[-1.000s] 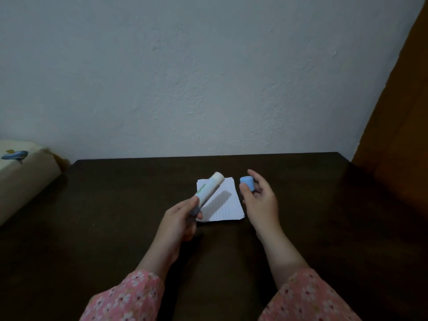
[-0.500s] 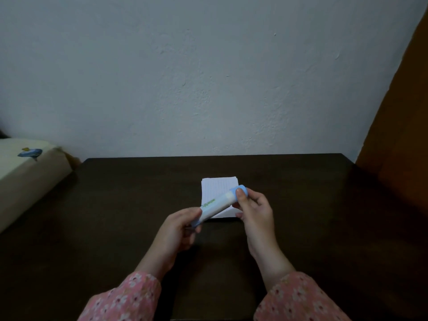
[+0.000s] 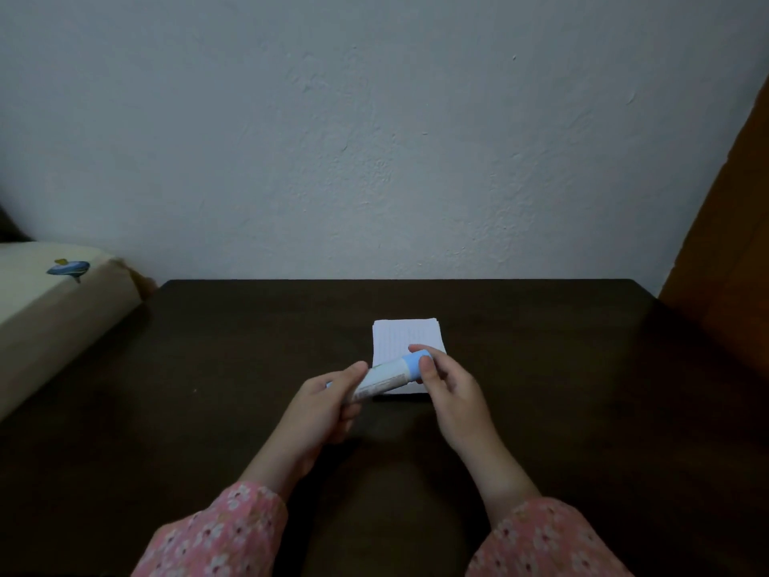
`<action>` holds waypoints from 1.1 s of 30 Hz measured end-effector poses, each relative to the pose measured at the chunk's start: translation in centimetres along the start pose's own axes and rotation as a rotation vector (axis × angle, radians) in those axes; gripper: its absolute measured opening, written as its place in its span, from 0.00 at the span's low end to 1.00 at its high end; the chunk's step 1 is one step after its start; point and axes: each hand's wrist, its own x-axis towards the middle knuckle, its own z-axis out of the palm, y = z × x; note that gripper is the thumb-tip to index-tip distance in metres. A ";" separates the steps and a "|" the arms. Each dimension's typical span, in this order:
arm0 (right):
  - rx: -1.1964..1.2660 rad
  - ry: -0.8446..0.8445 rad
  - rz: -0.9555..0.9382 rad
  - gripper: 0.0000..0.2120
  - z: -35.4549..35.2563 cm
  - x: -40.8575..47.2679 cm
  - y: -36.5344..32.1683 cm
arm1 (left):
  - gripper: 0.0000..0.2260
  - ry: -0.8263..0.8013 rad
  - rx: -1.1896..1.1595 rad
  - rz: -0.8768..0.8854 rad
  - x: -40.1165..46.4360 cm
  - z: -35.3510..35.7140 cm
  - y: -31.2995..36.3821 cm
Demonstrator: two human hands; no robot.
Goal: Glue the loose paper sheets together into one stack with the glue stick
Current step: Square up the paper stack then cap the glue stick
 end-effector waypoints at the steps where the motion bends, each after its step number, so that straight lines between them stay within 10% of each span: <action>1: -0.025 0.011 0.002 0.08 0.0 0.0 0.1 | 0.13 -0.010 0.006 0.009 -0.1 -0.1 -0.1; 7: -0.164 0.120 0.166 0.31 1.0 0.1 0.4 | 0.19 -0.090 0.099 0.050 -0.5 -0.5 0.0; 18: -0.028 0.011 -0.055 0.07 -0.4 0.2 0.1 | 0.12 -0.059 -0.023 -0.055 -0.1 -1.0 0.4; 27: -0.549 0.140 0.142 0.30 0.7 0.7 -0.6 | 0.15 -0.091 0.162 0.123 -0.3 -0.7 0.0; 33: -0.357 0.156 0.130 0.32 0.3 0.5 -0.3 | 0.17 -0.045 0.183 0.143 -0.5 -0.3 0.2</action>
